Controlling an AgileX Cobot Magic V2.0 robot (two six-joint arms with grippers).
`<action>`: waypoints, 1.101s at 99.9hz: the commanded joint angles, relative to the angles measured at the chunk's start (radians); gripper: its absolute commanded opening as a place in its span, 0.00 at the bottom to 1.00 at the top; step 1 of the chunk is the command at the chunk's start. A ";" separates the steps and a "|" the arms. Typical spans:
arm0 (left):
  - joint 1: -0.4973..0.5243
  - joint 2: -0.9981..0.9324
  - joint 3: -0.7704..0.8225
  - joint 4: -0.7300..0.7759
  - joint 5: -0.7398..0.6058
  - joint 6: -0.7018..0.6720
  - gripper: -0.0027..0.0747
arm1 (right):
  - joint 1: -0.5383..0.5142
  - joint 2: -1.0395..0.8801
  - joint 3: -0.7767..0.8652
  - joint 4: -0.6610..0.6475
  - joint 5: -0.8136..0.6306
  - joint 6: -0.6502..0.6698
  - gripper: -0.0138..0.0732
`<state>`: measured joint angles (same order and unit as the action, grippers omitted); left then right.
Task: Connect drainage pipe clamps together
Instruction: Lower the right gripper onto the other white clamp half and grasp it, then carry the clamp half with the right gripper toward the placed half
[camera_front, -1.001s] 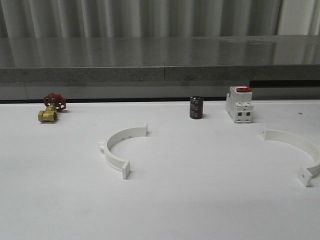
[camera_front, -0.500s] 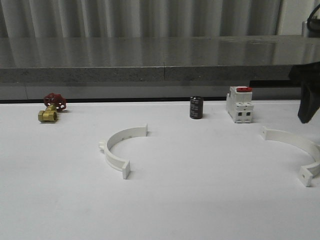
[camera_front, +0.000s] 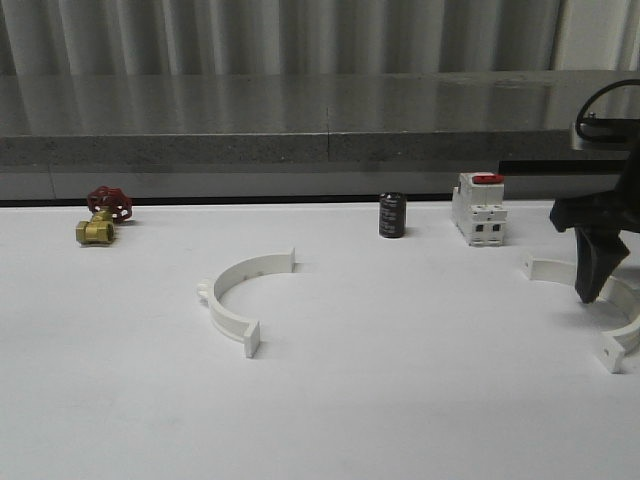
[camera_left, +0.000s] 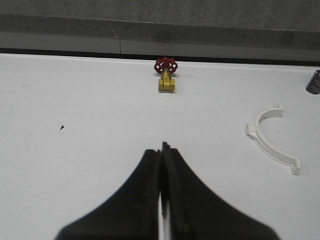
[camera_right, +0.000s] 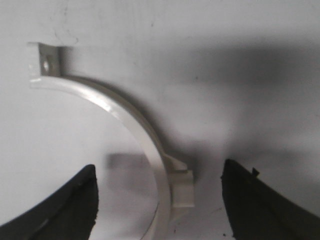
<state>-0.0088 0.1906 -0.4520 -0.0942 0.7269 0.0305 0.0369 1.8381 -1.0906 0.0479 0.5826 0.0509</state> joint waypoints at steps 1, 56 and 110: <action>0.002 0.011 -0.024 -0.013 -0.068 -0.003 0.01 | 0.001 -0.028 -0.028 0.001 -0.016 -0.013 0.76; 0.002 0.011 -0.024 -0.013 -0.068 -0.003 0.01 | 0.001 -0.024 -0.028 0.001 0.005 -0.008 0.27; 0.002 0.011 -0.024 -0.013 -0.068 -0.003 0.01 | 0.019 -0.029 -0.106 0.032 0.064 0.016 0.27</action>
<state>-0.0088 0.1906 -0.4520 -0.0941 0.7269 0.0305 0.0432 1.8597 -1.1338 0.0649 0.6226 0.0568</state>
